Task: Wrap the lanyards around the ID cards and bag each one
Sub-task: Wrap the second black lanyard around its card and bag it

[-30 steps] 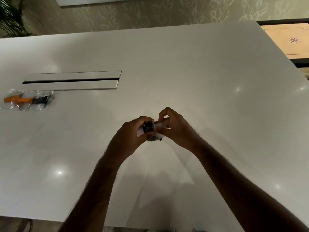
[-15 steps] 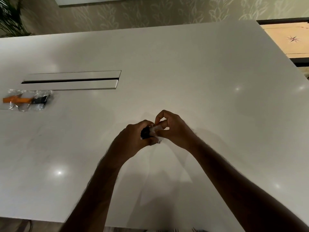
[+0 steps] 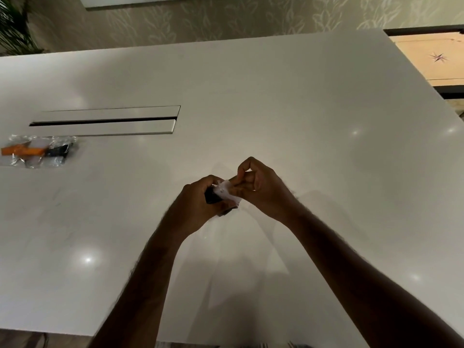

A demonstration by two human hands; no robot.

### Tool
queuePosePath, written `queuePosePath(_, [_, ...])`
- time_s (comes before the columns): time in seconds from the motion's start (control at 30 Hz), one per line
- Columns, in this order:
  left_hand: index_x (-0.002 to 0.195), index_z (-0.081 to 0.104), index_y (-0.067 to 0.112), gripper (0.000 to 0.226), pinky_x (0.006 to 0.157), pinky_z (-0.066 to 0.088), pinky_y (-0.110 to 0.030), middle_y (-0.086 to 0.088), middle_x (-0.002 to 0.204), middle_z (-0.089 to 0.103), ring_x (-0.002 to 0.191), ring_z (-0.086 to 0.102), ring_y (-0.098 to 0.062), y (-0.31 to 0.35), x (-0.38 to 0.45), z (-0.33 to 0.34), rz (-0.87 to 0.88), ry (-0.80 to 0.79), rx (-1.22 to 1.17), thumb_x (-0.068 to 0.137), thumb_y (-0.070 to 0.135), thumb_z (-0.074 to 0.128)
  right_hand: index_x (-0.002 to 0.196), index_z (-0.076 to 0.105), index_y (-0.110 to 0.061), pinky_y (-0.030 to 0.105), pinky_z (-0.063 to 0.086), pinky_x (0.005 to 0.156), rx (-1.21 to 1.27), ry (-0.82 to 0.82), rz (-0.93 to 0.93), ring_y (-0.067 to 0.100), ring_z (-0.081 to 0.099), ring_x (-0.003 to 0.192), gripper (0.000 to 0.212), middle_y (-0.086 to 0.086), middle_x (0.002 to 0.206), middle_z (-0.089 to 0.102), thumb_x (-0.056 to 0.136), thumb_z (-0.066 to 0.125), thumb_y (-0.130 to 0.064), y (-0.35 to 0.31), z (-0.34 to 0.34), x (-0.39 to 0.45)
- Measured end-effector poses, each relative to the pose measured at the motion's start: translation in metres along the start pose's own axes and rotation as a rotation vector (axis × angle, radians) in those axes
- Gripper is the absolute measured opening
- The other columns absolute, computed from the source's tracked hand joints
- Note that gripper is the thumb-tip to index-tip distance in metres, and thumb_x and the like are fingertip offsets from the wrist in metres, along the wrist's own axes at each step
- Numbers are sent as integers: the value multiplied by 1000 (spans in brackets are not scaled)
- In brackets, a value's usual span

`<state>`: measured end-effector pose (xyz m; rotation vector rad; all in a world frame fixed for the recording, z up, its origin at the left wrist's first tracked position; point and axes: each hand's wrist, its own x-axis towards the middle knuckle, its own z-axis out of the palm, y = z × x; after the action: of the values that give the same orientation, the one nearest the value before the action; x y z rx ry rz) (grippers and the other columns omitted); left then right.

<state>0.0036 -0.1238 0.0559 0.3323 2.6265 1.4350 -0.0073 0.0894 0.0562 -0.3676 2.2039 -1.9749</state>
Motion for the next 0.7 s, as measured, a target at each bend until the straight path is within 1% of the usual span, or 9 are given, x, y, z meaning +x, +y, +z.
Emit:
queuePosePath(0.1, [102, 67, 39, 43, 66, 58, -18, 15, 86, 78, 76, 76, -5, 2, 2, -1, -12, 9, -4, 69, 50, 92, 93, 51, -19, 44, 62, 82, -24, -18, -11, 28, 79, 96, 32, 5, 100, 79, 90, 79, -4, -1, 3, 0])
queuePosePath(0.17, [101, 67, 40, 43, 62, 54, -11, 15, 84, 78, 71, 76, -5, 2, 2, 1, -11, 11, -46, 68, 47, 93, 92, 51, -20, 35, 59, 78, -75, -27, -29, 25, 77, 92, 33, 5, 95, 73, 90, 77, 0, -3, 4, 0])
queuePosePath(0.23, [102, 66, 39, 44, 63, 54, -12, 19, 85, 77, 74, 75, -2, 2, 2, 1, -6, 5, 3, 68, 51, 91, 92, 52, -20, 28, 58, 77, -113, -31, -45, 16, 76, 88, 33, 4, 94, 73, 90, 76, 1, -5, 3, 0])
queuePosePath(0.37, [101, 67, 33, 42, 71, 58, -26, 18, 84, 76, 77, 73, -3, -5, 4, -1, -14, -35, 110, 75, 60, 85, 94, 53, -18, 48, 63, 83, -105, -50, -37, 25, 78, 91, 31, 4, 97, 79, 89, 78, -2, -7, -2, 1])
queuePosePath(0.43, [95, 66, 36, 43, 67, 55, -23, 18, 83, 75, 76, 71, -4, -7, 5, 0, -14, -50, 125, 72, 68, 82, 95, 53, -16, 52, 62, 84, -107, -52, -17, 31, 78, 92, 29, 5, 96, 80, 88, 77, -1, -6, -1, 1])
queuePosePath(0.47, [93, 66, 37, 43, 66, 55, -23, 18, 82, 75, 75, 71, -4, -7, 4, 1, -19, -53, 120, 71, 70, 81, 95, 54, -15, 50, 63, 82, -101, -46, -7, 31, 78, 91, 28, 6, 96, 81, 88, 77, 0, -6, 0, 1])
queuePosePath(0.57, [94, 69, 36, 36, 76, 63, -41, 10, 85, 77, 78, 74, -12, -10, 6, 3, -49, -46, 7, 73, 61, 85, 97, 59, -16, 30, 61, 74, -89, -31, 10, 19, 79, 88, 23, 3, 96, 81, 91, 78, -5, -5, 6, -1])
queuePosePath(0.63, [100, 72, 28, 39, 77, 65, -48, 1, 90, 79, 83, 77, -21, -9, 6, 4, -77, -35, -154, 74, 53, 89, 100, 61, -15, 36, 60, 78, -22, -23, 29, 22, 79, 91, 17, 7, 98, 81, 95, 76, -9, -7, 5, -1])
queuePosePath(0.7, [104, 73, 27, 43, 72, 65, -38, -1, 95, 80, 85, 79, -20, -6, 6, 4, -78, -3, -286, 73, 48, 93, 105, 62, -9, 45, 61, 90, 72, 6, 22, 30, 78, 101, 12, 13, 104, 81, 98, 71, -2, -7, -1, 0])
